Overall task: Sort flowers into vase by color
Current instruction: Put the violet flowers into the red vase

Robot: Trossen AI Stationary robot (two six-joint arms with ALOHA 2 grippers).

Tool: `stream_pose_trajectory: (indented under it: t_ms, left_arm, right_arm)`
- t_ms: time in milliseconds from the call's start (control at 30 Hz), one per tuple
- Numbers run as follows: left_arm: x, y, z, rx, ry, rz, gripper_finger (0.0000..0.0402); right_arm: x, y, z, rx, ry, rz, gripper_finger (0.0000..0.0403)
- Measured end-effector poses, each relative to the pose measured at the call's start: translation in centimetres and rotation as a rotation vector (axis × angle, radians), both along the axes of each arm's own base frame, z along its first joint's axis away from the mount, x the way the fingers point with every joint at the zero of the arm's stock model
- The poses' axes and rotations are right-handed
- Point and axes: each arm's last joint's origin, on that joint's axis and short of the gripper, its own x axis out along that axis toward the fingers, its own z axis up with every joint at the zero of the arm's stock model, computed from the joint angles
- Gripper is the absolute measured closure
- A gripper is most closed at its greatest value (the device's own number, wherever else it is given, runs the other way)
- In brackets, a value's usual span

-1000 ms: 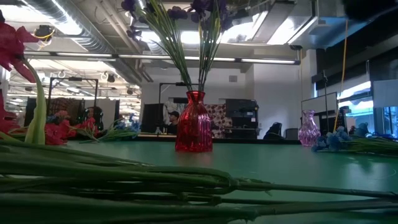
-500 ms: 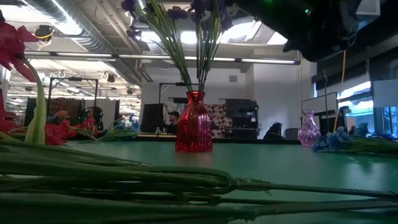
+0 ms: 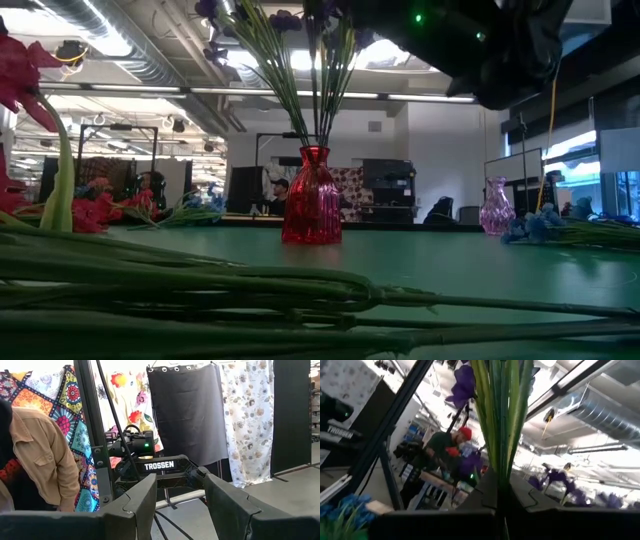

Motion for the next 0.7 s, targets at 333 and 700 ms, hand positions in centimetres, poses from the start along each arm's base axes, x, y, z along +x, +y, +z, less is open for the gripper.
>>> stream_pose_trajectory:
  t_ms: [333, 700]
  left_arm:
    - [0.0, 0.0, 0.0, 0.001, 0.003, 0.000, 0.0240]
    - [0.0, 0.0, 0.0, 0.001, 0.002, 0.000, 0.0240]
  right_arm:
    - [0.8, -0.2, -2.1, 0.027, 0.052, -0.032, 0.0397]
    - [0.9, -0.5, -2.6, 0.067, 0.076, -0.059, 0.0390]
